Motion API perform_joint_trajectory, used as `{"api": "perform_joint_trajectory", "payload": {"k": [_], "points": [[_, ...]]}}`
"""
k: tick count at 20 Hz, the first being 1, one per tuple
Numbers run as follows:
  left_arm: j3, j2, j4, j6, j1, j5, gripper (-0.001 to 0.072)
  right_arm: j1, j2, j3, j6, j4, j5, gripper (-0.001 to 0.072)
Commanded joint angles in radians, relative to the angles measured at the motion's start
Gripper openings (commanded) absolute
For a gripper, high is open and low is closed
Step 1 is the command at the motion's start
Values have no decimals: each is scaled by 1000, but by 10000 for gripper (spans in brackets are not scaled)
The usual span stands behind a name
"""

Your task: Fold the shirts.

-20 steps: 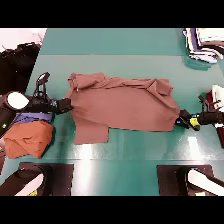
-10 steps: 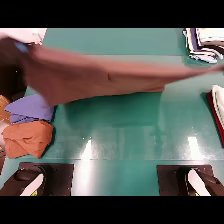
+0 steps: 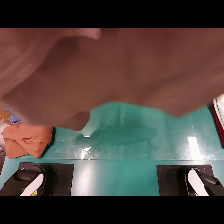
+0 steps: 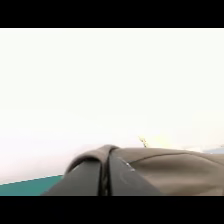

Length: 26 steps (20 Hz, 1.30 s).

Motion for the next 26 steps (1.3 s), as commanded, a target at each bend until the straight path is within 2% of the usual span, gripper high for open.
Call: {"api": "perform_joint_trajectory", "payload": {"k": [1,6,12,14,17,21,23,26], "points": [[-15,-34,11,-1,0,-62,25,1,-107,134,22,-20,124,16],[-344,-150,74,0,0,-155,26,6,-290,-37,28,-18,218,16],[-617,-479,62,52,0,-97,26,145,-581,-297,27,-32,162,16],[-627,-614,60,81,1,-43,26,179,-690,-339,27,-31,115,16],[-623,-761,59,130,1,142,26,206,-840,-299,27,-29,38,16],[-587,-817,61,131,1,321,26,212,-955,-136,27,-29,-10,16],[-543,-816,61,130,1,259,26,212,-958,-89,26,-31,25,16],[-497,-804,79,119,1,-55,25,193,-901,-151,26,-32,102,16]]}}
